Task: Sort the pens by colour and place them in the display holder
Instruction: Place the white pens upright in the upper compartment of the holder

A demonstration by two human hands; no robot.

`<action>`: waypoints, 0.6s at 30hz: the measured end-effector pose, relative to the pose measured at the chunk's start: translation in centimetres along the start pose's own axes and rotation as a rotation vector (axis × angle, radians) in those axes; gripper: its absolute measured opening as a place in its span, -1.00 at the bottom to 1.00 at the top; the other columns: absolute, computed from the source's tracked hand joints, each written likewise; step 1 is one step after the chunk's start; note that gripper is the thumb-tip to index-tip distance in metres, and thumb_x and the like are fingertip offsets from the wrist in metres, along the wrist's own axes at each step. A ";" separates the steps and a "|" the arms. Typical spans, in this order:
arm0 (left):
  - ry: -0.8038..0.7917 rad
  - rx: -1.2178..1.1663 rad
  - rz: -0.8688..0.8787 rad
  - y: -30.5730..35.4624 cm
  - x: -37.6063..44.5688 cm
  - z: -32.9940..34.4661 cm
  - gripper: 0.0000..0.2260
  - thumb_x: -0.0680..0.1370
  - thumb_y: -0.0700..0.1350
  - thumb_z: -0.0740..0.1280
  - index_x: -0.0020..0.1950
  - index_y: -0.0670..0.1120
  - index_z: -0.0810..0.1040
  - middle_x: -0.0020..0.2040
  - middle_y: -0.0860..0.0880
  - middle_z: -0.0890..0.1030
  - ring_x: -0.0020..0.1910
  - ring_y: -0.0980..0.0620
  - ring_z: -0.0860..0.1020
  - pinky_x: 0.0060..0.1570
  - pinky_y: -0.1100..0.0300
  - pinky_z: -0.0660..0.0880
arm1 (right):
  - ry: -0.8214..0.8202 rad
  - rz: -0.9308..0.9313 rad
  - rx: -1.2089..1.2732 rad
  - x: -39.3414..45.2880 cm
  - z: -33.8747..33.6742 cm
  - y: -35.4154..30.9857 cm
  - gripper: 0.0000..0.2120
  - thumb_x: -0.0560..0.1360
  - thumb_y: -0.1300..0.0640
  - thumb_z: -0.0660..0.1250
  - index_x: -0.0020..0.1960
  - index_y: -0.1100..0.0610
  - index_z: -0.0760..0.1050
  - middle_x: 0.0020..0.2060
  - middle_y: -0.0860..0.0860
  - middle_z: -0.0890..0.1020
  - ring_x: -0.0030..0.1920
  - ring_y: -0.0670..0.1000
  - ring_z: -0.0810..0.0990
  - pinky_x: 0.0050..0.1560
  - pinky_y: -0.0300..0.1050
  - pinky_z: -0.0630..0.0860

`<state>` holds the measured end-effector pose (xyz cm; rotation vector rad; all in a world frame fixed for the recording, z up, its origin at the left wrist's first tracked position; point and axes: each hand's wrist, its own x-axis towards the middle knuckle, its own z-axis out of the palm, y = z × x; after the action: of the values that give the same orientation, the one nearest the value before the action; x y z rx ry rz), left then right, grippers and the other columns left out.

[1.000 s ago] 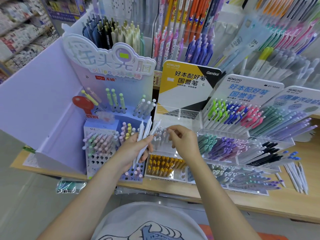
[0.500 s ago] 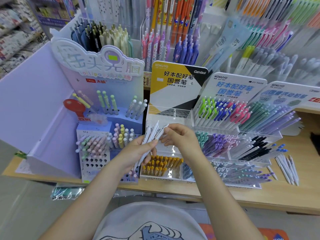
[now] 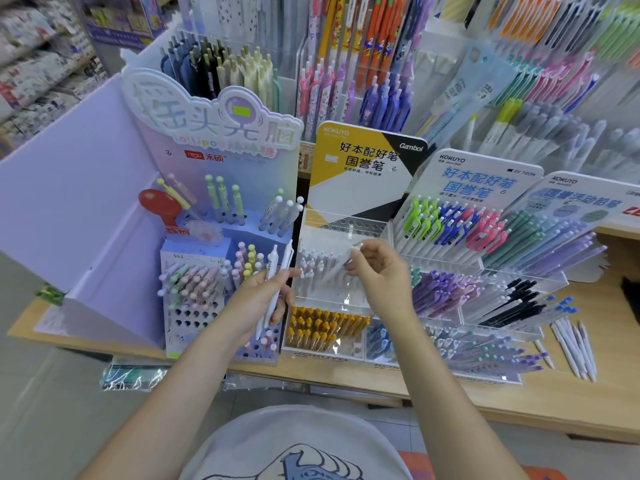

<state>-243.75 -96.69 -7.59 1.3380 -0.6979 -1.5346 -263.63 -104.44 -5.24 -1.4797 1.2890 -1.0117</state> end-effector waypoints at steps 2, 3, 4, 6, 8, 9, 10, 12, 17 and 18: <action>-0.001 -0.017 0.009 -0.1 -0.2 -0.2 -0.75 0.69 -0.09 0.18 0.29 -0.11 0.54 -0.33 -0.07 0.56 -0.55 0.07 0.36 -0.57 0.25 0.33 | -0.014 -0.025 -0.066 -0.1 0.7 0.8 -0.95 0.56 0.14 0.37 0.02 0.04 0.56 -0.17 0.05 0.67 -0.12 0.06 0.68 -0.01 0.11 0.64; -0.001 -0.024 0.017 -0.2 -0.3 -0.3 -0.75 0.69 -0.10 0.18 0.30 -0.10 0.54 -0.33 -0.06 0.55 -0.55 0.07 0.36 -0.57 0.25 0.33 | -0.024 -0.038 -0.102 0.0 0.9 1.1 -0.94 0.56 0.12 0.37 0.03 0.02 0.55 -0.16 0.03 0.67 -0.10 0.06 0.68 -0.01 0.11 0.63; -0.004 -0.031 0.024 -0.2 -0.4 -0.4 -0.76 0.69 -0.10 0.17 0.30 -0.07 0.54 -0.33 -0.06 0.55 -0.54 0.07 0.36 -0.56 0.25 0.34 | -0.039 -0.054 -0.137 -0.1 1.1 1.3 -0.94 0.56 0.12 0.37 0.03 0.01 0.55 -0.16 0.02 0.67 -0.10 0.05 0.67 -0.02 0.09 0.63; -0.015 -0.047 0.031 -0.3 -0.4 -0.5 -0.76 0.69 -0.08 0.17 0.31 -0.03 0.53 -0.32 -0.08 0.55 -0.54 0.06 0.37 -0.54 0.22 0.37 | -0.065 -0.089 -0.200 -0.1 1.4 1.5 -0.94 0.56 0.13 0.38 0.02 0.02 0.54 -0.18 0.00 0.66 -0.12 0.01 0.66 -0.03 0.03 0.63; -0.025 -0.061 0.033 -0.3 -0.5 -0.6 -0.76 0.69 -0.06 0.18 0.32 0.02 0.52 -0.31 -0.09 0.56 -0.54 0.05 0.39 -0.52 0.20 0.37 | -0.084 -0.118 -0.240 -0.3 1.7 1.4 -0.94 0.55 0.15 0.38 0.01 0.04 0.54 -0.20 -0.02 0.64 -0.14 -0.03 0.64 -0.05 -0.05 0.62; -0.028 -0.065 0.034 -0.3 -0.5 -0.6 -0.76 0.69 -0.06 0.17 0.31 0.03 0.52 -0.31 -0.09 0.56 -0.54 0.05 0.39 -0.52 0.20 0.35 | -0.096 -0.126 -0.255 -0.4 1.8 1.4 -0.94 0.56 0.16 0.38 0.01 0.04 0.54 -0.21 -0.03 0.64 -0.14 -0.04 0.64 -0.06 -0.09 0.62; -0.028 -0.068 0.033 -0.3 -0.6 -0.5 -0.77 0.69 -0.05 0.17 0.30 0.04 0.52 -0.31 -0.09 0.56 -0.54 0.06 0.38 -0.53 0.22 0.31 | -0.108 -0.132 -0.273 -0.4 1.8 1.5 -0.94 0.56 0.16 0.37 0.02 0.04 0.54 -0.21 -0.04 0.63 -0.14 -0.05 0.64 -0.07 -0.13 0.60; -0.013 -0.086 0.022 -0.2 -0.6 -0.4 -0.80 0.69 -0.05 0.18 0.27 0.02 0.50 -0.32 -0.08 0.56 -0.54 0.07 0.36 -0.53 0.24 0.23 | -0.126 -0.150 -0.319 -0.6 2.1 1.6 -0.92 0.56 0.15 0.37 0.05 0.07 0.56 -0.20 -0.06 0.63 -0.13 -0.09 0.63 -0.06 -0.17 0.59; 0.030 -0.087 -0.003 -0.5 -0.4 -0.8 -0.82 0.68 -0.08 0.21 0.21 -0.14 0.43 -0.35 -0.04 0.57 -0.54 0.08 0.33 -0.55 0.25 0.17 | -0.062 -0.221 -0.337 -1.0 2.3 1.4 -0.85 0.56 0.16 0.38 0.11 0.16 0.58 -0.17 -0.07 0.63 -0.11 -0.09 0.63 -0.02 -0.17 0.60; 0.033 -0.087 -0.005 -0.5 -0.3 -0.9 -0.83 0.68 -0.08 0.21 0.20 -0.15 0.43 -0.35 -0.04 0.57 -0.54 0.08 0.33 -0.56 0.26 0.17 | -0.032 -0.232 -0.322 -0.9 2.2 1.2 -0.85 0.55 0.17 0.38 0.11 0.16 0.58 -0.17 -0.09 0.62 -0.11 -0.12 0.62 -0.03 -0.21 0.59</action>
<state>-243.04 -96.04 -8.14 1.2981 -0.6005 -1.5263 -261.92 -103.32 -7.02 -1.9187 1.3240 -0.9526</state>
